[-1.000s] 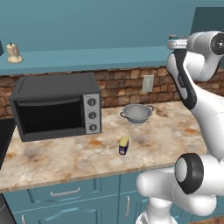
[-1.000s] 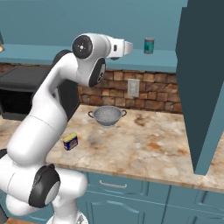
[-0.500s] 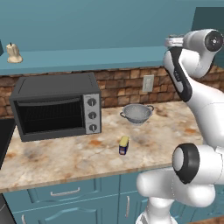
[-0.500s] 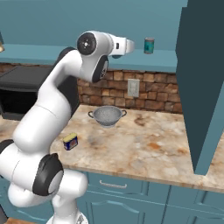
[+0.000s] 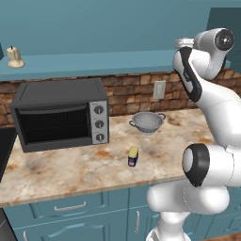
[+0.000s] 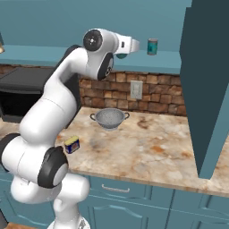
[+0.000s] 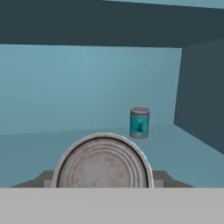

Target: Pick the cans from the counter and place them in their designated side in the cabinet.

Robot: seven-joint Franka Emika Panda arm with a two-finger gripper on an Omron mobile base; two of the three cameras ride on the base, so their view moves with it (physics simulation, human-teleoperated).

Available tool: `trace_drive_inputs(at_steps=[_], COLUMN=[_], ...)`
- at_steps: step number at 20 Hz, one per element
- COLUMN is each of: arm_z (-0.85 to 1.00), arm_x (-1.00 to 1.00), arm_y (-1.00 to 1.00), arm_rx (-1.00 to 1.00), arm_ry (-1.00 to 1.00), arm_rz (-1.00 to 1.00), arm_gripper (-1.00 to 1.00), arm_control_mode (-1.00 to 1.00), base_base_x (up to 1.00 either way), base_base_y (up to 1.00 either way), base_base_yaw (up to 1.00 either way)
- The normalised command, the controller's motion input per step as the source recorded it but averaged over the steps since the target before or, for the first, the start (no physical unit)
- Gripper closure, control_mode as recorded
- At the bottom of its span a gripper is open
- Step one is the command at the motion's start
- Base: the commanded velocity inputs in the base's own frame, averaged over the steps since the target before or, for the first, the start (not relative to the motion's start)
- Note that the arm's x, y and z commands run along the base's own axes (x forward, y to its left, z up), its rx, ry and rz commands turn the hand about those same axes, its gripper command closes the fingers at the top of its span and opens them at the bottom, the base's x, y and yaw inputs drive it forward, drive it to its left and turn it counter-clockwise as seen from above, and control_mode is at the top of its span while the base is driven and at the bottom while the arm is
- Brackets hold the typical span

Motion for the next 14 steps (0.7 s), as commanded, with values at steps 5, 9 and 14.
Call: trace_drive_inputs(at_steps=[5, 9, 14], arm_z=[-0.09, -0.17, -0.09], arm_x=[0.18, 0.16, 0.16], arm_y=[-0.01, -0.02, -0.02], arm_rx=[0.01, 0.01, 0.00], arm_ry=[0.02, 0.02, 0.00], arm_rz=[-0.01, -0.01, 0.00], arm_gripper=[1.00, 1.00, 1.00], arm_control_mode=[-1.00, -1.00, -1.00], base_base_x=[0.00, 0.00, 0.00], base_base_y=[0.00, 0.00, 0.00], base_base_yaw=[0.00, 0.00, 0.00])
